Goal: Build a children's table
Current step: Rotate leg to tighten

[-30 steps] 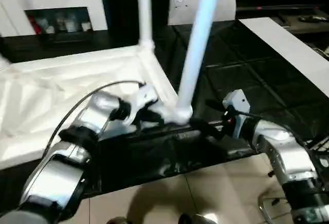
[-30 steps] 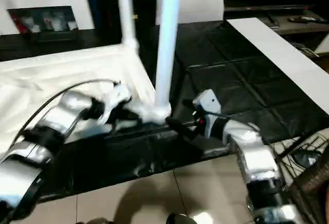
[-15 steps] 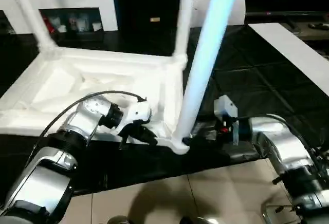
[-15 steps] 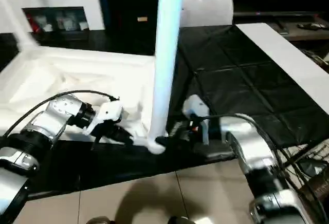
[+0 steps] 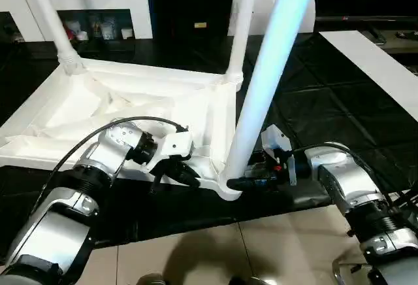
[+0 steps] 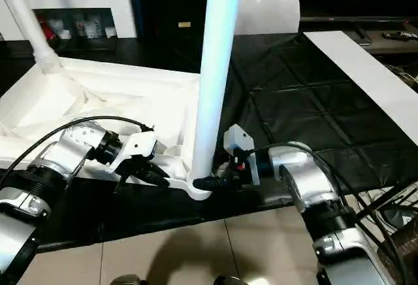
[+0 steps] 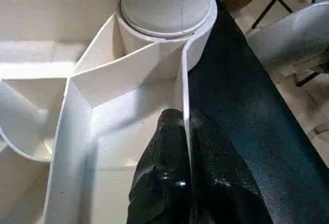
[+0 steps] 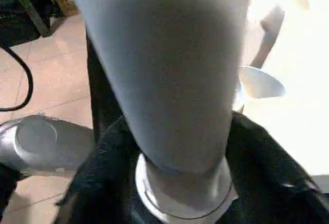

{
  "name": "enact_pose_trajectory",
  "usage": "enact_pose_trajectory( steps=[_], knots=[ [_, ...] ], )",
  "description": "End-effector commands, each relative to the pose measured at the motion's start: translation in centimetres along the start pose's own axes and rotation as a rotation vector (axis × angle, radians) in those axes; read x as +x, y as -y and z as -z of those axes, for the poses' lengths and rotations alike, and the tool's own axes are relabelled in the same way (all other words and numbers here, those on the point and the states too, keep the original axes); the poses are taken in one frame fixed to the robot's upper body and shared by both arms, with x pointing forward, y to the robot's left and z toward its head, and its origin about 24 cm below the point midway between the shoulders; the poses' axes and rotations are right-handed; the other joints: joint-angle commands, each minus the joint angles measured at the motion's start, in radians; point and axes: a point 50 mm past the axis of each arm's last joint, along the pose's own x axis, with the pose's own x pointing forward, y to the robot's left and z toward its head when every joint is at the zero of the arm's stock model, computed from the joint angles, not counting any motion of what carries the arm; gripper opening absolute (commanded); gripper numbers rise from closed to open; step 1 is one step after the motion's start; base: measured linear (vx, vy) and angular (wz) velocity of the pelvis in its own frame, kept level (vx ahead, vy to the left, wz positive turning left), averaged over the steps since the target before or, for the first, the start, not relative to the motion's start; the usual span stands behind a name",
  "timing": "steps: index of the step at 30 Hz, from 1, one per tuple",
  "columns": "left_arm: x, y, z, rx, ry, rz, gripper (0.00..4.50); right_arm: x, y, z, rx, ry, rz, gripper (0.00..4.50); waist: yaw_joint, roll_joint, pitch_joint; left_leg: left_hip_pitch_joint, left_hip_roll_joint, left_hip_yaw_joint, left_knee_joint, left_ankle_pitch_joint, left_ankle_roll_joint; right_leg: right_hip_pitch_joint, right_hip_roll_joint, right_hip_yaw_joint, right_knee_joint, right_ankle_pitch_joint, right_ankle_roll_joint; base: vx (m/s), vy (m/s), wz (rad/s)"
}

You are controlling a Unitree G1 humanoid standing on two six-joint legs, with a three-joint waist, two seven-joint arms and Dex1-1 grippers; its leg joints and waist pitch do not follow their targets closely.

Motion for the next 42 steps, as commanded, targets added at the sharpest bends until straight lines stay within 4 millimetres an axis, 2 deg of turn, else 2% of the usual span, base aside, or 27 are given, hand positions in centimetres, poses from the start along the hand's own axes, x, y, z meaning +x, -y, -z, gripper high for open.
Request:
enact_pose_trajectory(
  steps=[1, 3, 11, 12, 13, 14, 16, 17, 18, 19, 20, 21, 22, 23, 24, 25, 26, 27, 28, 29, 30, 31, 32, 33, 34, 36, 42],
  knots=[
    [1.2, 0.5, -0.2, 0.038, -0.032, 0.081, 0.0, 0.3, -0.1, 0.0, -0.008, -0.013, -0.04, 2.41, -0.006, -0.003, -0.084, 0.0, 0.037, 0.002, -0.068, -0.1, 0.07, 0.067, -0.063, 0.058, -0.054, -0.328, -0.169, 0.0, 0.0, 0.0],
    [1.2, 0.4, -0.2, 0.03, -0.028, 0.072, 0.0, 0.3, -0.3, 0.1, 0.0, -0.01, -0.048, 2.09, -0.006, -0.003, -0.085, 0.0, 0.037, 0.001, -0.068, -0.103, 0.068, 0.067, -0.063, 0.058, -0.055, -0.334, -0.167, 0.0, 0.0, 0.0],
    [1.6, -0.7, -0.3, -0.066, 0.019, -0.073, 0.0, 0.6, -1.0, 1.0, 0.076, 0.03, 0.011, 1.96, 0.005, -0.002, -0.082, 0.006, 0.037, 0.004, -0.068, -0.109, 0.068, 0.063, -0.062, 0.059, -0.061, -0.35, -0.161, 0.0, 0.0, 0.0],
    [1.8, -1.5, -0.8, -0.126, 0.079, -0.162, 0.0, 1.3, -0.3, 1.7, 0.12, 0.026, 0.166, 1.96, 0.005, 0.003, -0.08, 0.006, 0.035, 0.003, -0.071, -0.127, 0.061, 0.064, -0.063, 0.057, -0.066, -0.391, -0.148, 0.0, 0.0, 0.0],
    [2.0, -2.0, -1.2, -0.15, 0.112, -0.215, 0.0, 1.7, 0.2, 2.1, 0.152, 0.018, 0.261, 1.95, -0.001, 0.0, -0.072, 0.01, 0.031, 0.001, -0.072, -0.167, 0.042, 0.059, -0.063, 0.051, -0.079, -0.472, -0.123, 0.0, 0.0, 0.0],
    [2.1, -2.6, -1.6, -0.181, 0.145, -0.275, 0.0, 2.2, 0.7, 2.4, 0.184, 0.016, 0.349, 1.95, -0.012, 0.001, -0.066, 0.018, 0.021, -0.001, -0.069, -0.222, 0.018, 0.056, -0.063, 0.039, -0.098, -0.601, -0.077, 0.0, 0.0, 0.0],
    [2.3, -3.0, -1.9, -0.206, 0.168, -0.321, 0.0, 2.7, 1.0, 2.5, 0.205, 0.019, 0.408, 1.94, -0.027, 0.0, -0.065, 0.023, 0.013, -0.005, -0.061, -0.257, 0.002, 0.054, -0.063, 0.022, -0.118, -0.702, -0.025, 0.0, 0.0, 0.0],
    [2.5, -3.8, -2.6, -0.247, 0.207, -0.419, 0.0, 3.7, 1.6, 2.5, 0.253, 0.036, 0.512, 1.94, -0.038, -0.001, -0.069, 0.023, 0.007, -0.008, -0.053, -0.267, -0.002, 0.056, -0.062, 0.008, -0.134, -0.736, 0.016, -0.067, 0.025, -0.11],
    [2.7, -4.3, -3.0, -0.27, 0.229, -0.469, 0.0, 4.3, 1.9, 2.4, 0.281, 0.041, 0.576, 1.94, -0.054, 0.005, -0.071, 0.02, 0.009, -0.012, -0.054, -0.273, 0.002, 0.061, -0.06, -0.005, -0.14, -0.72, 0.027, 0.0, 0.0, 0.0],
    [2.9, -4.7, -3.4, -0.291, 0.248, -0.517, 0.0, 4.9, 2.3, 2.3, 0.311, 0.042, 0.639, 1.93, -0.076, 0.012, -0.072, 0.016, 0.02, -0.018, -0.058, -0.302, 0.011, 0.071, -0.059, -0.024, -0.146, -0.685, 0.027, 0.0, 0.0, 0.0],
    [2.9, -4.8, -3.6, -0.296, 0.254, -0.533, 0.0, 5.1, 2.4, 2.3, 0.322, 0.042, 0.656, 1.93, -0.084, 0.018, -0.07, 0.016, 0.028, -0.022, -0.061, -0.327, 0.013, 0.075, -0.058, -0.033, -0.149, -0.669, 0.027, 0.0, 0.0, 0.0],
    [3.0, -5.1, -3.9, -0.31, 0.267, -0.571, 0.0, 5.5, 2.6, 2.3, 0.348, 0.041, 0.697, 1.93, -0.102, 0.031, -0.066, 0.028, 0.047, -0.03, -0.069, -0.411, 0.02, 0.079, -0.057, -0.053, -0.157, -0.634, 0.025, 0.0, 0.0, 0.0],
    [3.3, -5.5, -4.4, -0.328, 0.282, -0.615, 0.0, 6.2, 3.0, 2.1, 0.387, 0.053, 0.76, 1.93, -0.119, 0.036, -0.061, 0.025, 0.077, -0.044, -0.093, -0.516, 0.022, 0.099, -0.054, -0.058, -0.133, -0.555, 0.015, 0.0, 0.0, 0.0],
    [3.5, -6.1, -5.0, -0.352, 0.309, -0.697, 0.0, 7.2, 3.3, 1.6, 0.415, 0.061, 0.816, 1.93, -0.117, 0.046, -0.059, 0.014, 0.1, -0.053, -0.119, -0.576, 0.016, 0.115, -0.053, -0.044, -0.087, -0.486, 0.0, -0.069, -0.008, 0.02],
    [3.5, -6.3, -5.3, -0.366, 0.322, -0.731, 0.0, 7.6, 3.4, 1.4, 0.412, 0.061, 0.844, 1.93, -0.102, 0.047, -0.046, -0.017, 0.146, -0.059, -0.191, -0.688, -0.001, 0.137, -0.043, 0.005, 0.056, -0.304, -0.037, -0.069, -0.008, 0.02],
    [3.6, -6.5, -5.6, -0.373, 0.33, -0.756, 0.0, 8.0, 3.6, 1.1, 0.413, 0.066, 0.865, 1.93, -0.073, 0.043, -0.042, 0.015, 0.121, -0.01, -0.207, -0.732, -0.015, 0.101, -0.031, 0.036, 0.081, -0.241, -0.068, 0.0, 0.0, 0.0],
    [3.6, -6.5, -5.6, -0.373, 0.33, -0.756, 0.0, 8.0, 3.6, 1.1, 0.413, 0.066, 0.865, 1.93, -0.103, -0.011, -0.046, 0.044, 0.072, -0.004, -0.138, -0.677, -0.004, 0.07, -0.033, 0.056, 0.004, -0.412, -0.035, 0.102, -0.054, 0.13],
    [3.6, -6.7, -5.8, -0.38, 0.339, -0.795, 0.0, 8.3, 3.7, 0.7, 0.428, 0.077, 0.893, 1.93, -0.078, -0.064, -0.049, 0.126, -0.06, 0.039, 0.07, -0.348, 0.012, -0.061, -0.038, 0.019, -0.188, -1.023, 0.117, 0.102, -0.054, 0.13],
    [3.7, -6.8, -6.1, -0.376, 0.342, -0.822, 0.0, 8.7, 4.0, 0.3, 0.459, 0.108, 0.929, 1.93, -0.068, -0.057, -0.066, 0.025, -0.051, 0.013, 0.051, -0.186, 0.062, 0.052, -0.109, 0.079, -0.141, -1.062, 0.124, 0.166, -0.025, -0.2],
    [3.8, -6.9, -6.2, -0.373, 0.343, -0.838, 0.0, 8.9, 4.1, 0.0, 0.481, 0.13, 0.946, 1.93, -0.06, -0.044, -0.063, 0.007, -0.042, 0.0, 0.035, -0.12, 0.056, 0.06, -0.116, 0.064, -0.134, -1.032, 0.133, 0.114, -0.01, -0.3],
    [3.9, -6.9, -6.3, -0.365, 0.34, -0.841, 0.0, 9.0, 4.2, -0.2, 0.494, 0.148, 0.96, 1.93, -0.039, -0.024, -0.08, -0.011, -0.026, -0.009, -0.024, -0.053, 0.044, 0.073, -0.086, 0.06, -0.106, -0.845, 0.129, 0.114, -0.01, -0.3],
    [4.0, -6.8, -6.3, -0.355, 0.335, -0.83, 0.0, 9.0, 4.2, -0.3, 0.488, 0.155, 0.965, 1.93, -0.045, -0.015, -0.081, -0.007, -0.002, -0.017, -0.05, -0.045, 0.052, 0.062, -0.06, 0.053, -0.083, -0.621, 0.069, 0.0, 0.0, 0.0],
    [4.1, -6.7, -6.3, -0.351, 0.332, -0.825, 0.0, 9.0, 4.3, -0.4, 0.481, 0.154, 0.972, 2.28, -0.048, -0.008, -0.084, 0.0, 0.008, -0.019, -0.057, -0.05, 0.05, 0.059, -0.053, 0.053, -0.072, -0.521, 0.022, 0.0, 0.0, 0.0],
    [4.2, -6.6, -6.2, -0.342, 0.325, -0.814, 0.0, 8.9, 4.3, -0.3, 0.468, 0.151, 0.978, 2.49, -0.057, -0.014, -0.082, -0.001, 0.01, -0.015, -0.064, -0.077, 0.061, 0.061, -0.042, 0.052, -0.061, -0.413, -0.043, 0.0, 0.0, 0.0],
    [4.2, -6.6, -6.1, -0.337, 0.321, -0.808, 0.0, 8.9, 4.3, -0.3, 0.46, 0.149, 0.981, 2.49, -0.061, -0.017, -0.08, 0.0, 0.008, -0.012, -0.065, -0.105, 0.067, 0.061, -0.042, 0.056, -0.06, -0.4, -0.084, 0.0, 0.0, 0.0],
    [4.2, -6.3, -5.8, -0.319, 0.316, -0.776, 0.0, 8.5, 4.2, -0.1, 0.459, 0.155, 0.983, 2.66, -0.062, -0.016, -0.081, -0.001, 0.005, -0.011, -0.063, -0.119, 0.085, 0.063, -0.05, 0.061, -0.063, -0.416, -0.111, 0.0, 0.0, 0.0],
    [4.0, -5.7, -4.9, -0.276, 0.287, -0.684, 0.0, 6.9, 4.1, 0.1, 0.406, 0.199, 0.988, 3.15, -0.058, -0.014, -0.083, -0.007, 0.002, -0.009, -0.064, -0.083, 0.104, 0.07, -0.051, 0.064, -0.064, -0.379, -0.111, 0.0, 0.0, 0.0]
  ],
)
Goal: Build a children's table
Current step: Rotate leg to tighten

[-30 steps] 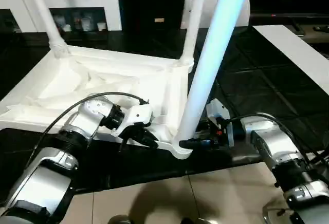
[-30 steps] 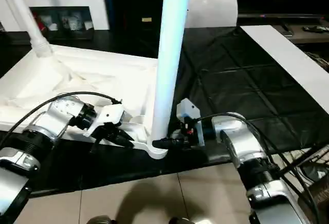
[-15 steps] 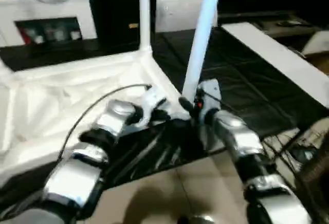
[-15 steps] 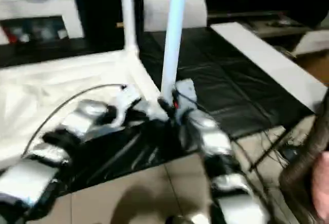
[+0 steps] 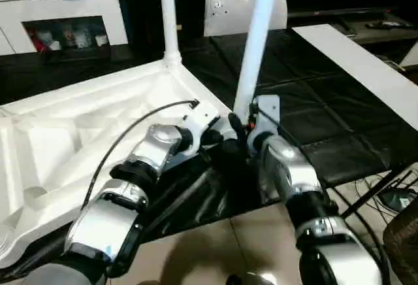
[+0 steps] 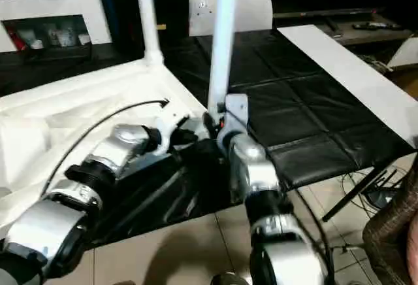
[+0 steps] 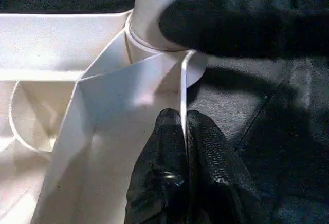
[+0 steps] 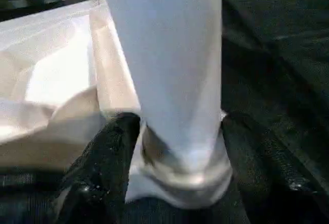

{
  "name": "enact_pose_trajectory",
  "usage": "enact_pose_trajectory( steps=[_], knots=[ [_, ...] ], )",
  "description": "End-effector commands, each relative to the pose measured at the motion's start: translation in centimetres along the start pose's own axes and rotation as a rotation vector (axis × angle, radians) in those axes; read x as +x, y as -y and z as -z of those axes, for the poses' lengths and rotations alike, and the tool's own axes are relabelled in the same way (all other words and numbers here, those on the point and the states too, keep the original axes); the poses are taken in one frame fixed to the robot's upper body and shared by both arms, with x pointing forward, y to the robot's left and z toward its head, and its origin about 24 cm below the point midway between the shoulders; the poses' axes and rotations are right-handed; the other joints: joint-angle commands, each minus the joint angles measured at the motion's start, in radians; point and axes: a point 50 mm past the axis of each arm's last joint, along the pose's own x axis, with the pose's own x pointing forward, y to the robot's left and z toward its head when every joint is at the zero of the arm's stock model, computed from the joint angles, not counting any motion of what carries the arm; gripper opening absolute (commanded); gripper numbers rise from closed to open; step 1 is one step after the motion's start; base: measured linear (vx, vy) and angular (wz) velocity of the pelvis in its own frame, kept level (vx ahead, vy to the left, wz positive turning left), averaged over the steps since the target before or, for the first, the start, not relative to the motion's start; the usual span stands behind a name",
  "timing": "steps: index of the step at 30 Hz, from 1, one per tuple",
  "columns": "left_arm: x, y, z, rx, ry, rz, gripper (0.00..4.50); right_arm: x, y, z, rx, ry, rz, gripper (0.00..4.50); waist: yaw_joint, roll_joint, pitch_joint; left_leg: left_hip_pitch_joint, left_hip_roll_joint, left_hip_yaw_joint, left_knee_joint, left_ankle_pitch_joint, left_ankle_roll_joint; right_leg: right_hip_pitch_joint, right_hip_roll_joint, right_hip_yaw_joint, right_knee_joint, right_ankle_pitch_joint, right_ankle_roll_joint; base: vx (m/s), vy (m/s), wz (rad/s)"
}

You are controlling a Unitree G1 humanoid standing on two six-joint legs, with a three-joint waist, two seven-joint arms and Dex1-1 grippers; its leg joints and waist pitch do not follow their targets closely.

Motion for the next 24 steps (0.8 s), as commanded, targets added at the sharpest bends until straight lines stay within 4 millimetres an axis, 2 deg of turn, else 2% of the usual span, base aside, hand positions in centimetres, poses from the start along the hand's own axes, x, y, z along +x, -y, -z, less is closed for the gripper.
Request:
enact_pose_trajectory(
  steps=[1, 2, 3, 5, 6, 8, 9, 10, 11, 12, 13, 14, 15, 16, 18, 20, 24],
  knots=[
    [0.0, 0.5, -2.6, 0.057, 0.15, 0.044, 0.0, 0.1, -1.5, 0.7, -0.005, -0.032, -0.088, 3.2, 0.004, -0.014, -0.081, -0.024, 0.02, 0.007, -0.059, -0.076, 0.107, 0.077, -0.054, 0.054, -0.089, -0.349, -0.115, 0.0, 0.0, 0.0],
    [-0.5, 0.1, -2.0, 0.088, 0.13, 0.072, 0.0, -1.0, -0.5, 0.5, -0.026, -0.006, -0.112, 3.2, 0.003, -0.021, -0.081, -0.024, 0.02, 0.008, -0.058, -0.075, 0.108, 0.077, -0.052, 0.053, -0.09, -0.349, -0.112, 0.0, 0.0, 0.0],
    [-0.8, -0.1, -1.7, 0.101, 0.118, 0.083, 0.0, -1.7, 0.1, 0.4, -0.043, 0.003, -0.12, 3.37, 0.012, -0.019, -0.079, -0.022, 0.021, 0.008, -0.059, -0.071, 0.116, 0.079, -0.051, 0.055, -0.091, -0.341, -0.098, 0.0, 0.0, 0.0],
    [-1.1, -0.3, -1.5, 0.128, 0.111, 0.094, 0.0, -2.3, 0.7, 0.3, -0.057, 0.017, -0.127, 3.56, 0.013, -0.018, -0.08, -0.022, 0.024, 0.007, -0.06, -0.065, 0.124, 0.078, -0.052, 0.054, -0.091, -0.331, -0.095, 0.0, 0.0, 0.0],
    [-1.4, -0.4, -1.4, 0.179, 0.11, 0.119, 0.0, -3.1, 1.2, 0.2, -0.069, 0.037, -0.137, 3.56, 0.01, -0.019, -0.079, -0.025, 0.023, 0.007, -0.061, -0.073, 0.114, 0.078, -0.053, 0.052, -0.094, -0.36, -0.094, 0.0, 0.0, 0.0],
    [-2.1, -0.7, -0.9, 0.293, 0.088, 0.164, 0.0, -4.9, 2.1, 0.2, -0.081, 0.053, -0.161, 3.59, 0.015, -0.012, -0.078, -0.016, 0.024, 0.007, -0.063, -0.092, 0.111, 0.072, -0.052, 0.053, -0.104, -0.393, -0.071, 0.0, 0.0, 0.0],
    [-2.4, -1.0, -0.7, 0.36, 0.06, 0.161, 0.0, -6.0, 2.6, 0.3, -0.106, 0.049, -0.172, 3.92, 0.019, -0.006, -0.08, -0.018, 0.032, 0.006, -0.064, -0.083, 0.114, 0.074, -0.053, 0.053, -0.099, -0.359, -0.074, 0.0, 0.0, 0.0],
    [-2.4, -1.0, -0.7, 0.36, 0.06, 0.161, 0.0, -6.0, 2.6, 0.3, -0.106, 0.049, -0.172, 3.92, 0.018, -0.01, -0.081, -0.021, 0.036, 0.003, -0.064, -0.072, 0.114, 0.076, -0.052, 0.052, -0.092, -0.312, -0.079, 0.0, 0.0, 0.0],
    [-2.5, -1.3, -1.0, 0.402, 0.059, 0.135, 0.0, -6.8, 2.8, 0.4, -0.128, 0.047, -0.173, 3.99, 0.018, 0.001, -0.081, -0.019, 0.037, 0.001, -0.067, -0.075, 0.109, 0.075, -0.054, 0.052, -0.09, -0.304, -0.092, 0.0, 0.0, 0.0],
    [-2.5, -1.5, -1.2, 0.425, 0.062, 0.116, 0.0, -7.3, 3.0, 0.5, -0.144, 0.044, -0.173, 4.09, 0.016, -0.006, -0.081, -0.021, 0.035, 0.004, -0.064, -0.087, 0.104, 0.076, -0.053, 0.05, -0.093, -0.305, -0.093, 0.0, 0.0, 0.0],
    [-2.5, -1.6, -1.6, 0.442, 0.075, 0.093, 0.0, -7.8, 3.0, 0.6, -0.151, 0.041, -0.174, 4.23, 0.018, 0.0, -0.08, -0.019, 0.035, 0.004, -0.065, -0.097, 0.097, 0.075, -0.055, 0.05, -0.095, -0.316, -0.098, 0.0, 0.0, 0.0],
    [-2.5, -1.7, -2.0, 0.459, 0.091, 0.072, 0.0, -8.2, 3.0, 0.7, -0.154, 0.037, -0.177, 4.23, 0.018, -0.002, -0.079, -0.021, 0.035, 0.004, -0.066, -0.102, 0.096, 0.075, -0.054, 0.05, -0.099, -0.324, -0.094, 0.0, 0.0, 0.0],
    [-2.3, -1.8, -2.9, 0.49, 0.125, 0.029, 0.0, -9.0, 2.9, 1.1, -0.159, 0.027, -0.192, 4.36, 0.023, 0.0, -0.083, -0.017, 0.036, 0.004, -0.064, -0.1, 0.095, 0.074, -0.054, 0.051, -0.098, -0.307, -0.095, 0.0, 0.0, 0.0],
    [-2.2, -1.9, -3.3, 0.514, 0.131, -0.001, 0.0, -9.2, 2.9, 1.2, -0.155, 0.021, -0.186, 4.45, 0.025, 0.002, -0.082, -0.016, 0.04, 0.004, -0.064, -0.1, 0.098, 0.072, -0.053, 0.052, -0.096, -0.282, -0.109, 0.0, 0.0, 0.0],
    [-2.1, -1.9, -3.6, 0.549, 0.134, -0.024, 0.0, -9.4, 3.1, 1.4, -0.148, 0.021, -0.162, 4.49, 0.024, -0.001, -0.084, -0.024, 0.04, 0.001, -0.065, -0.093, 0.094, 0.079, -0.057, 0.049, -0.091, -0.267, -0.117, 0.0, 0.0, 0.0],
    [-2.0, -1.9, -3.6, 0.552, 0.136, -0.033, 0.0, -9.5, 3.2, 1.5, -0.146, 0.022, -0.139, 4.49, 0.023, 0.002, -0.085, -0.023, 0.038, 0.002, -0.065, -0.087, 0.095, 0.078, -0.058, 0.049, -0.092, -0.264, -0.124, 0.0, 0.0, 0.0],
    [-1.8, -1.9, -3.6, 0.518, 0.16, -0.044, 0.0, -10.0, 3.4, 1.3, -0.154, 0.022, -0.107, 4.49, 0.02, -0.001, -0.087, -0.026, 0.038, 0.003, -0.061, -0.056, 0.108, 0.08, -0.06, 0.051, -0.087, -0.202, -0.149, 0.0, 0.0, 0.0]
  ],
)
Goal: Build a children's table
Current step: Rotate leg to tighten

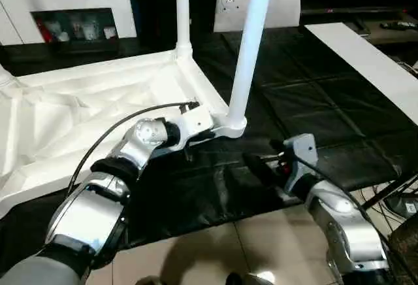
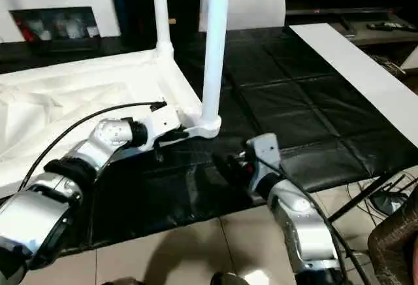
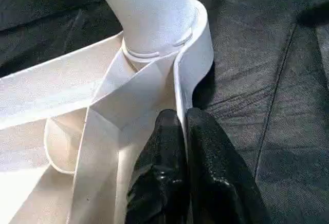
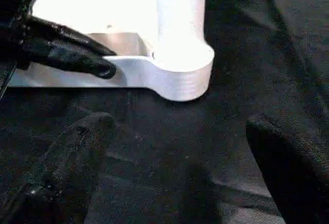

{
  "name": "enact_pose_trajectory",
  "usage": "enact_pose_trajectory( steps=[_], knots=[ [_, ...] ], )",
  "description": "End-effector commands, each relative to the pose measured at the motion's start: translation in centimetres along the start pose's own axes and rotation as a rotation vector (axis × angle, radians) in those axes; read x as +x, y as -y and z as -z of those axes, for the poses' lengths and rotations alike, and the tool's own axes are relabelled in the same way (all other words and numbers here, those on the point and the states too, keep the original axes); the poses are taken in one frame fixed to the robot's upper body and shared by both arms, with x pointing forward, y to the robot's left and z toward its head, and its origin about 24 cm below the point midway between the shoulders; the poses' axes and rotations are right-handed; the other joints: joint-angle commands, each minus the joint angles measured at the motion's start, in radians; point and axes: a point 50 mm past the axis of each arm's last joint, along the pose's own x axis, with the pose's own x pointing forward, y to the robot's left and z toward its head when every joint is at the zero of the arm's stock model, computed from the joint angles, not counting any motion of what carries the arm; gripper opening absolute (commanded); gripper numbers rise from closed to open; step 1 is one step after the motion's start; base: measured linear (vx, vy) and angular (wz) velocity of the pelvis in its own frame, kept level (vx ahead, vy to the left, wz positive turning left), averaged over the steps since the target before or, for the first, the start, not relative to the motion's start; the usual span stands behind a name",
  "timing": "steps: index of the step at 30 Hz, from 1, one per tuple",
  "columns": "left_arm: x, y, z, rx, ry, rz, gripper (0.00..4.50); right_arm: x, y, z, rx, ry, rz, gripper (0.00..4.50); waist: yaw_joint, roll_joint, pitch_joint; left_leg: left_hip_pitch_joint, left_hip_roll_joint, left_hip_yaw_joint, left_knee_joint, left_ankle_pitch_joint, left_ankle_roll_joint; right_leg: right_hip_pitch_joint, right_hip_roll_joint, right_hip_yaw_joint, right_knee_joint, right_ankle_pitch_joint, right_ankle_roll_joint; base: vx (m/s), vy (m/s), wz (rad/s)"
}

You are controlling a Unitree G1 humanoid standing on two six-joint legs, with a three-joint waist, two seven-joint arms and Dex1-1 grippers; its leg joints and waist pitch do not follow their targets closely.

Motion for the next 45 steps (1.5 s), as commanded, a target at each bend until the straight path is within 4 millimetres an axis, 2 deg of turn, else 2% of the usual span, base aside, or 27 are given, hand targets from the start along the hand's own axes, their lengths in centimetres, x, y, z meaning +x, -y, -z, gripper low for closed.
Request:
enact_pose_trajectory(
  steps=[1, 6, 10, 16, 21, 22, 23, 24, 26, 27, 28, 29, 30, 31, 32, 33, 34, 35, 36, 37, 38, 39, 40, 41, 42, 44, 45],
  knots=[
    [-0.1, -1.8, -3.1, 0.061, 0.134, -0.081, 0.45, -0.6, 0.2, -0.3, -0.004, 0.003, 0.022, 4.5, -0.001, -0.003, -0.087, -0.006, 0.028, 0.004, -0.059, -0.047, 0.115, 0.081, -0.059, 0.058, -0.059, -0.21, -0.15, 0.0, 0.0, 0.0],
    [-0.5, -1.8, -2.9, -0.073, 0.237, -0.088, 0.71, -0.3, 0.0, 0.0, -0.007, -0.012, 0.018, 4.5, 0.003, -0.007, -0.081, -0.003, 0.03, 0.006, -0.061, -0.077, 0.115, 0.079, -0.065, 0.056, -0.064, -0.266, -0.165, 0.0, 0.0, 0.0],
    [-1.7, -2.1, -2.4, -0.255, 0.36, -0.143, 1.04, 0.0, -0.3, 0.2, -0.009, -0.001, 0.009, 4.5, 0.0, -0.011, -0.076, -0.001, 0.027, 0.006, -0.065, -0.134, 0.089, 0.076, -0.063, 0.052, -0.083, -0.412, -0.103, 0.0, 0.0, 0.0],
    [-4.3, -1.7, -1.0, -0.481, 0.447, -0.367, 1.38, 0.0, -1.7, -0.2, 0.009, 0.008, -0.019, 4.5, -0.013, 0.009, -0.078, -0.003, 0.035, 0.005, -0.066, -0.142, 0.081, 0.073, -0.058, 0.051, -0.074, -0.368, -0.133, 0.0, 0.0, 0.0],
    [-7.8, 0.2, 0.7, -0.579, 0.376, -0.616, 1.76, -0.1, -2.8, -1.1, -0.057, 0.041, -0.049, 4.5, -0.023, 0.004, -0.077, -0.013, 0.047, 0.0, -0.07, -0.149, 0.063, 0.081, -0.062, 0.053, -0.065, -0.364, -0.128, 0.0, 0.0, 0.0],
    [-9.5, 1.7, 0.9, -0.576, 0.372, -0.697, 1.84, -0.3, -3.3, -1.0, -0.069, 0.042, -0.069, 4.5, -0.021, -0.005, -0.068, -0.074, 0.028, -0.043, -0.088, -0.137, 0.128, 0.119, -0.077, 0.004, -0.049, -0.377, -0.1, 0.0, 0.0, 0.0],
    [-9.8, 2.0, 0.9, -0.572, 0.369, -0.717, 1.84, -0.3, -3.4, -1.0, -0.068, 0.042, -0.073, 4.5, -0.021, 0.008, -0.078, -0.057, 0.037, -0.058, -0.079, -0.124, 0.141, 0.115, -0.08, -0.009, -0.055, -0.349, -0.1, 0.016, -0.045, 0.44],
    [-10.4, 2.5, 0.8, -0.564, 0.365, -0.746, 1.91, -0.3, -3.5, -1.0, -0.066, 0.044, -0.076, 4.5, -0.04, 0.019, -0.063, -0.056, 0.053, -0.088, -0.08, -0.148, 0.166, 0.098, -0.065, -0.022, -0.054, -0.293, -0.121, 0.01, -0.042, 0.47],
    [-11.1, 3.3, 0.6, -0.59, 0.367, -0.789, 2.14, -0.4, -3.7, -0.9, -0.057, 0.044, -0.079, 4.5, -0.063, 0.048, -0.059, -0.048, 0.113, -0.181, -0.126, -0.296, 0.18, 0.1, -0.025, -0.038, 0.013, -0.249, -0.147, 0.024, -0.096, 0.59],
    [-11.3, 4.0, 0.5, -0.608, 0.372, -0.806, 2.14, -0.4, -3.8, -0.9, -0.058, 0.044, -0.087, 4.5, -0.067, 0.049, -0.059, 0.003, 0.13, -0.231, -0.134, -0.343, 0.22, 0.058, 0.005, -0.025, 0.062, -0.253, -0.191, 0.033, -0.118, 0.62],
    [-11.4, 4.3, 0.5, -0.625, 0.371, -0.809, 2.18, -0.3, -3.9, -0.8, -0.058, 0.043, -0.092, 4.5, -0.067, 0.041, -0.043, -0.019, 0.11, -0.239, -0.141, -0.334, 0.265, 0.064, -0.002, 0.002, 0.073, -0.26, -0.243, 0.033, -0.151, 0.73],
    [-11.4, 5.0, 0.8, -0.639, 0.323, -0.826, 2.32, -0.3, -4.1, -0.8, -0.059, 0.04, -0.097, 4.5, -0.056, 0.034, -0.039, -0.037, 0.09, -0.225, -0.137, -0.352, 0.248, 0.072, -0.016, 0.018, 0.063, -0.276, -0.264, -0.003, -0.086, 0.37],
    [-11.5, 5.3, 1.0, -0.639, 0.287, -0.835, 2.32, -0.2, -4.1, -0.8, -0.059, 0.038, -0.098, 4.5, -0.022, -0.007, -0.035, -0.076, -0.012, -0.149, -0.054, -0.342, 0.134, 0.074, -0.084, 0.073, -0.035, -0.459, -0.208, -0.014, -0.192, 0.79],
    [-11.5, 5.5, 1.1, -0.636, 0.26, -0.843, 2.51, -0.2, -4.1, -0.8, -0.058, 0.036, -0.096, 4.5, -0.012, -0.026, -0.014, 0.036, -0.069, -0.063, 0.153, -0.187, 0.04, -0.012, -0.191, -0.003, -0.2, -0.985, -0.048, -0.095, -0.191, 0.59],
    [-11.6, 5.6, 1.1, -0.625, 0.24, -0.852, 2.51, -0.2, -4.1, -0.8, -0.052, 0.036, -0.086, 4.5, -0.024, -0.044, -0.018, -0.015, -0.055, -0.053, 0.18, -0.133, 0.029, 0.013, -0.206, -0.011, -0.192, -1.074, 0.05, -0.095, -0.191, 0.59],
    [-11.6, 5.7, 1.3, -0.62, 0.203, -0.881, 2.62, -0.2, -3.9, -0.8, -0.026, 0.035, -0.053, 4.5, -0.006, -0.031, -0.035, -0.012, -0.055, -0.029, 0.141, -0.146, 0.047, 0.033, -0.164, 0.083, -0.166, -1.064, 0.183, -0.059, -0.119, 0.4],
    [-11.7, 5.8, 1.3, -0.619, 0.185, -0.89, 2.7, -0.1, -3.7, -0.8, -0.013, 0.037, -0.03, 4.5, 0.007, -0.057, -0.046, -0.034, -0.048, -0.029, 0.127, -0.19, 0.076, 0.085, -0.183, 0.117, -0.132, -1.0, 0.175, 0.018, -0.076, 0.39],
    [-11.7, 6.0, 1.2, -0.625, 0.186, -0.881, 2.81, -0.1, -3.5, -0.8, -0.006, 0.042, -0.003, 4.5, 0.047, -0.035, -0.057, -0.02, -0.011, -0.056, 0.082, -0.176, 0.113, 0.123, -0.225, 0.183, -0.11, -0.79, 0.062, -0.022, -0.107, 0.51],
    [-11.7, 6.0, 1.2, -0.626, 0.186, -0.88, 2.91, -0.1, -3.5, -0.8, -0.006, 0.042, -0.002, 4.5, 0.048, -0.02, -0.055, 0.024, 0.013, -0.059, 0.011, -0.056, 0.142, 0.113, -0.165, 0.125, -0.095, -0.501, -0.132, -0.047, -0.072, 0.28],
    [-11.8, 5.9, 1.3, -0.647, 0.179, -0.899, 2.91, -0.2, -3.4, -0.8, -0.01, 0.043, 0.005, 4.5, 0.041, -0.007, -0.046, 0.038, 0.034, -0.059, -0.023, -0.056, 0.152, 0.09, -0.119, 0.091, -0.082, -0.449, -0.151, -0.082, -0.048, 0.22],
    [-12.2, 5.8, 1.6, -0.655, 0.168, -0.925, 2.99, -0.3, -3.5, -0.9, -0.011, 0.047, 0.01, 4.5, 0.025, -0.004, -0.038, 0.048, 0.055, -0.059, -0.045, -0.079, 0.16, 0.073, -0.085, 0.065, -0.076, -0.425, -0.146, -0.06, -0.014, 0.16],
    [-12.7, 5.8, 2.0, -0.653, 0.139, -0.956, 3.06, -0.5, -3.5, -0.9, -0.013, 0.052, 0.015, 4.5, 0.01, 0.012, -0.041, 0.059, 0.094, -0.069, -0.06, -0.174, 0.154, 0.069, -0.07, 0.049, -0.064, -0.377, -0.125, -0.06, -0.014, 0.16],
    [-12.8, 5.8, 2.1, -0.652, 0.131, -0.965, 3.13, -0.5, -3.5, -1.0, -0.013, 0.053, 0.019, 4.5, 0.01, 0.02, -0.042, 0.071, 0.106, -0.069, -0.063, -0.229, 0.128, 0.069, -0.074, 0.053, -0.065, -0.345, -0.125, 0.0, 0.0, 0.0],
    [-13.1, 5.8, 2.2, -0.65, 0.125, -0.972, 3.19, -0.6, -3.5, -1.0, -0.014, 0.055, 0.027, 4.5, 0.002, 0.013, -0.028, 0.07, 0.09, -0.049, -0.071, -0.403, 0.064, 0.071, -0.08, 0.057, -0.086, -0.424, -0.086, 0.0, 0.0, 0.0],
    [-13.1, 5.8, 2.3, -0.652, 0.124, -0.974, 3.25, -0.6, -3.4, -1.0, -0.014, 0.054, 0.031, 4.5, -0.004, 0.005, -0.027, 0.078, 0.057, -0.038, -0.055, -0.442, 0.048, 0.067, -0.089, 0.05, -0.115, -0.59, -0.032, 0.0, 0.0, 0.0],
    [-14.5, 5.1, 3.1, -0.661, 0.059, -1.114, 3.45, -0.7, -3.2, -1.0, -0.005, 0.055, 0.05, 4.5, -0.011, 0.012, -0.027, 0.077, 0.041, -0.039, -0.044, -0.425, 0.05, 0.068, -0.094, 0.034, -0.137, -0.706, 0.024, 0.0, 0.0, 0.0],
    [-14.8, 5.0, 3.3, -0.663, 0.046, -1.144, 3.53, -0.7, -3.2, -1.0, -0.005, 0.056, 0.05, 4.5, -0.024, 0.006, -0.031, 0.062, 0.04, -0.044, -0.045, -0.396, 0.057, 0.084, -0.09, 0.012, -0.152, -0.726, 0.077, 0.0, 0.0, 0.0]
  ],
)
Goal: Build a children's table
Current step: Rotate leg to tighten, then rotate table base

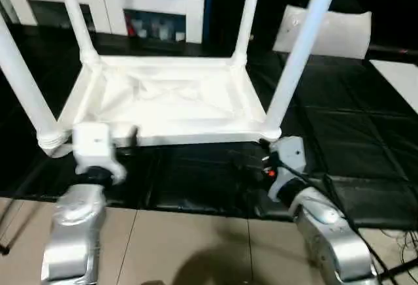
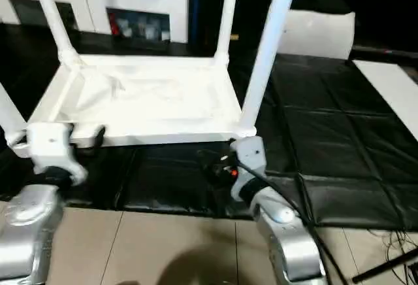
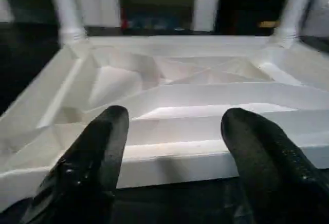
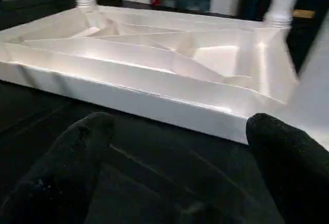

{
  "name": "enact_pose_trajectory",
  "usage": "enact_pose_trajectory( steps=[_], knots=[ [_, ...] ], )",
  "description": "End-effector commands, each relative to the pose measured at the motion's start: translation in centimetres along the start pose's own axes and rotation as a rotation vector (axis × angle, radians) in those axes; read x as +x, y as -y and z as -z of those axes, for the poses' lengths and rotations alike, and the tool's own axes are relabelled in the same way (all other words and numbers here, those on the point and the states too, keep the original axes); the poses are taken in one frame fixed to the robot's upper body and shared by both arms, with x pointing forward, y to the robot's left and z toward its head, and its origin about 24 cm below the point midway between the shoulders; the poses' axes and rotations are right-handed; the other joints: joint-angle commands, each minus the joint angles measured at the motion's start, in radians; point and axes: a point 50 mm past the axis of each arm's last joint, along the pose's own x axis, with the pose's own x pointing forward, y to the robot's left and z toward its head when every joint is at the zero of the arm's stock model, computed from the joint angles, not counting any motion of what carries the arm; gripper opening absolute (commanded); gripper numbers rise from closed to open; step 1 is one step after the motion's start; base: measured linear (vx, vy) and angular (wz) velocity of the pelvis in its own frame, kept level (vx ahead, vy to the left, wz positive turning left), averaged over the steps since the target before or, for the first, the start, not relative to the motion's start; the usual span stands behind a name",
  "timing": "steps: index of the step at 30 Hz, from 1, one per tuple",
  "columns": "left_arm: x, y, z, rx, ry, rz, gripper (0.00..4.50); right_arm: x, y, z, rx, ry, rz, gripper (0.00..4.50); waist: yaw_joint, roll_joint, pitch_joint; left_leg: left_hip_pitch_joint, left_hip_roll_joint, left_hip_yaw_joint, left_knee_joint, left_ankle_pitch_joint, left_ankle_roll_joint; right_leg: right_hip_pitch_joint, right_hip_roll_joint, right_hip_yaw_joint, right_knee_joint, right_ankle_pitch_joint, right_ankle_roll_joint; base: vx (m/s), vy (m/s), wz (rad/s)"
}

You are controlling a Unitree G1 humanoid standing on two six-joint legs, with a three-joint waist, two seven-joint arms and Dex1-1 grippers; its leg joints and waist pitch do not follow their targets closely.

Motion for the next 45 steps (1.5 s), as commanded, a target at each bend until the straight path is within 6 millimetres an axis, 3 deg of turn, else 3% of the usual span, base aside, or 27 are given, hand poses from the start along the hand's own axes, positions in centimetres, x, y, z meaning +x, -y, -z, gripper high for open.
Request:
enact_pose_trajectory(
  steps=[1, 2, 3, 4, 5, 6, 7, 8, 9, 10, 11, 12, 13, 14, 15, 17, 19, 22, 26, 28, 32, 35, 37, 38, 42, 45],
  knots=[
    [0.1, -1.6, -0.5, 0.017, -0.001, -0.132, 3.6, -0.4, 0.6, -0.2, -0.001, 0.003, 0.029, 4.5, -0.015, 0.016, -0.04, 0.003, 0.086, -0.049, -0.09, -0.314, 0.023, 0.028, -0.124, 0.057, -0.147, -0.663, 0.12, 0.0, 0.0, 0.0],
    [0.0, -2.4, -0.5, 0.021, -0.008, -0.188, 3.78, -0.3, 0.5, -0.3, -0.004, 0.005, 0.016, 4.5, -0.035, 0.023, -0.041, -0.011, 0.113, -0.065, -0.107, -0.349, 0.03, 0.044, -0.12, 0.039, -0.14, -0.58, 0.126, 0.0, 0.0, 0.0],
    [0.0, -3.0, -0.5, 0.014, -0.018, -0.229, 3.78, -0.2, 0.4, -0.4, -0.012, 0.006, 0.001, 4.5, -0.041, 0.024, -0.037, -0.012, 0.128, -0.071, -0.117, -0.39, 0.031, 0.048, -0.117, 0.033, -0.137, -0.559, 0.122, 0.0, 0.0, 0.0],
    [-0.1, -3.2, -0.4, 0.012, -0.022, -0.244, 3.89, -0.1, 0.4, -0.4, -0.015, 0.005, -0.005, 4.5, -0.054, 0.034, -0.035, -0.031, 0.165, -0.09, -0.15, -0.491, 0.021, 0.072, -0.112, 0.04, -0.081, -0.459, 0.1, 0.0, 0.0, 0.0],
    [-0.1, -3.6, -0.4, 0.012, -0.028, -0.272, 3.98, -0.1, 0.3, -0.5, -0.021, 0.005, -0.012, 4.5, -0.054, 0.033, -0.033, -0.042, 0.187, -0.1, -0.174, -0.542, 0.015, 0.081, -0.109, 0.061, -0.029, -0.382, 0.083, 0.0, 0.0, 0.0],
    [-0.2, -4.0, -0.4, 0.007, -0.029, -0.299, 4.05, 0.0, 0.3, -0.5, -0.026, 0.004, -0.019, 4.5, -0.058, 0.014, -0.023, -0.035, 0.167, -0.084, -0.18, -0.614, -0.013, 0.053, -0.117, 0.112, 0.008, -0.286, 0.025, 0.0, 0.0, 0.0],
    [-0.4, -4.9, -0.3, 0.008, -0.032, -0.357, 4.11, 0.2, 0.2, -0.7, -0.035, 0.007, -0.036, 4.5, -0.054, -0.003, -0.027, -0.021, 0.118, -0.073, -0.139, -0.561, -0.019, 0.03, -0.132, 0.12, -0.062, -0.488, 0.052, 0.053, -0.053, 0.15],
    [-0.5, -5.2, -0.3, 0.005, -0.032, -0.372, 4.16, 0.3, 0.2, -0.8, -0.038, 0.007, -0.041, 4.5, -0.046, -0.023, -0.019, 0.059, -0.004, -0.013, 0.018, -0.275, 0.011, -0.072, -0.155, 0.09, -0.2, -0.975, 0.155, 0.078, -0.047, 0.04],
    [-0.5, -5.2, -0.3, 0.004, -0.032, -0.375, 4.16, 0.3, 0.2, -0.8, -0.04, 0.007, -0.043, 4.5, -0.05, -0.019, -0.025, 0.038, -0.006, -0.019, 0.025, -0.183, 0.034, -0.04, -0.179, 0.098, -0.195, -1.034, 0.161, 0.078, -0.047, 0.04],
    [-0.4, -5.4, -0.3, 0.009, -0.034, -0.385, 4.23, 0.4, 0.1, -0.9, -0.043, 0.007, -0.051, 4.5, -0.045, -0.021, -0.044, -0.033, 0.017, -0.033, -0.023, -0.116, 0.05, 0.036, -0.164, 0.068, -0.16, -0.927, 0.194, 0.084, 0.0, -0.22],
    [-0.4, -5.6, -0.3, 0.011, -0.034, -0.395, 4.32, 0.5, 0.0, -0.9, -0.044, 0.007, -0.058, 4.5, -0.035, -0.001, -0.039, -0.022, 0.038, -0.044, -0.042, -0.14, 0.047, 0.027, -0.147, 0.044, -0.17, -0.862, 0.191, 0.078, 0.037, -0.11],
    [-0.4, -5.8, -0.4, 0.013, -0.032, -0.411, 4.32, 0.5, -0.1, -0.9, -0.046, 0.005, -0.064, 4.5, -0.039, 0.015, -0.056, -0.023, 0.094, -0.073, -0.081, -0.156, 0.047, 0.037, -0.124, 0.042, -0.136, -0.579, 0.138, 0.078, 0.037, -0.11],
    [-0.5, -6.0, -0.4, 0.014, -0.032, -0.431, 4.32, 0.5, -0.1, -0.9, -0.049, 0.002, -0.069, 4.5, -0.044, 0.024, -0.061, -0.033, 0.142, -0.094, -0.106, -0.15, 0.057, 0.044, -0.123, 0.057, -0.086, -0.304, 0.062, 0.0, 0.0, 0.0],
    [-0.5, -6.2, -0.5, 0.017, -0.029, -0.449, 4.32, 0.5, -0.2, -0.9, -0.056, -0.001, -0.076, 4.5, -0.041, 0.029, -0.062, -0.04, 0.151, -0.098, -0.114, -0.151, 0.062, 0.045, -0.125, 0.065, -0.066, -0.216, 0.026, 0.0, 0.0, 0.0],
    [-0.6, -6.9, -0.6, 0.028, -0.023, -0.499, 4.32, 0.5, -0.3, -0.7, -0.07, -0.009, -0.09, 4.5, -0.036, 0.013, -0.06, -0.034, 0.119, -0.072, -0.099, -0.145, 0.047, 0.027, -0.139, 0.085, -0.077, -0.2, -0.037, 0.0, 0.0, 0.0],
    [-0.7, -7.1, -0.6, 0.028, -0.021, -0.508, 4.32, 0.5, -0.3, -0.7, -0.069, -0.011, -0.09, 4.5, -0.031, 0.014, -0.058, -0.041, 0.101, -0.065, -0.095, -0.139, 0.046, 0.036, -0.148, 0.086, -0.089, -0.286, -0.049, 0.059, 0.004, 0.08],
    [-0.8, -7.7, -0.7, 0.038, -0.017, -0.548, 4.32, 0.5, -0.3, -0.7, -0.069, -0.013, -0.092, 4.5, -0.028, 0.013, -0.067, -0.048, 0.106, -0.068, -0.093, -0.071, 0.061, 0.04, -0.143, 0.083, -0.085, -0.274, -0.047, 0.029, 0.0, 0.02],
    [-0.8, -8.7, -0.8, 0.041, -0.017, -0.585, 4.42, 0.7, -0.2, -0.8, -0.078, -0.014, -0.1, 4.5, -0.025, 0.017, -0.074, -0.054, 0.114, -0.072, -0.09, 0.027, 0.097, 0.039, -0.137, 0.082, -0.063, -0.129, -0.07, 0.0, 0.0, 0.0],
    [-0.1, -9.7, -0.8, 0.038, -0.014, -0.559, 4.42, 0.8, -0.4, -0.8, -0.084, -0.015, -0.122, 4.5, -0.021, 0.019, -0.065, -0.049, 0.11, -0.067, -0.094, -0.045, 0.093, 0.037, -0.138, 0.078, -0.081, -0.236, -0.059, 0.0, 0.0, 0.0],
    [0.3, -10.4, -0.7, 0.05, -0.022, -0.541, 4.42, 0.8, -0.6, -0.9, -0.085, -0.01, -0.14, 4.5, -0.02, 0.019, -0.061, -0.042, 0.105, -0.067, -0.099, -0.118, 0.072, 0.033, -0.133, 0.073, -0.095, -0.335, -0.019, 0.0, 0.0, 0.0],
    [1.7, -11.9, -0.5, 0.036, -0.021, -0.461, 4.42, 0.6, -1.2, -1.1, -0.062, 0.003, -0.229, 4.5, -0.02, 0.024, -0.06, -0.032, 0.105, -0.072, -0.102, -0.175, 0.049, 0.031, -0.135, 0.069, -0.106, -0.398, 0.024, 0.0, 0.0, 0.0],
    [2.2, -12.7, -0.3, 0.063, -0.048, -0.444, 4.42, 0.2, -1.5, -1.1, -0.045, -0.009, -0.304, 4.5, -0.016, 0.029, -0.065, -0.039, 0.118, -0.079, -0.104, -0.124, 0.048, 0.035, -0.14, 0.075, -0.09, -0.296, -0.003, 0.0, 0.0, 0.0],
    [2.5, -13.4, -0.2, 0.071, -0.061, -0.445, 4.42, -0.1, -1.7, -1.2, -0.032, -0.014, -0.369, 4.5, -0.013, 0.033, -0.068, -0.04, 0.119, -0.078, -0.102, -0.096, 0.05, 0.036, -0.142, 0.078, -0.081, -0.254, -0.019, 0.0, 0.0, 0.0],
    [2.9, -14.3, -0.3, 0.065, -0.06, -0.433, 4.42, -0.5, -1.9, -1.5, -0.013, -0.018, -0.441, 4.5, -0.007, 0.032, -0.067, -0.039, 0.112, -0.076, -0.1, -0.081, 0.068, 0.037, -0.139, 0.078, -0.083, -0.234, -0.022, 0.0, 0.0, 0.0],
    [3.8, -15.0, -0.5, -0.003, -0.037, -0.336, 4.42, -1.0, -2.0, -1.9, -0.004, -0.022, -0.528, 4.5, -0.003, 0.025, -0.07, -0.039, 0.115, -0.076, -0.101, -0.073, 0.064, 0.042, -0.148, 0.079, -0.082, -0.249, -0.016, 0.0, 0.0, 0.0],
    [4.1, -15.1, -0.5, -0.027, -0.032, -0.288, 4.42, -1.1, -1.9, -1.9, -0.011, -0.024, -0.541, 4.5, -0.004, 0.025, -0.069, -0.038, 0.119, -0.073, -0.102, -0.072, 0.048, 0.039, -0.152, 0.081, -0.081, -0.26, -0.041, 0.0, 0.0, 0.0]
  ],
)
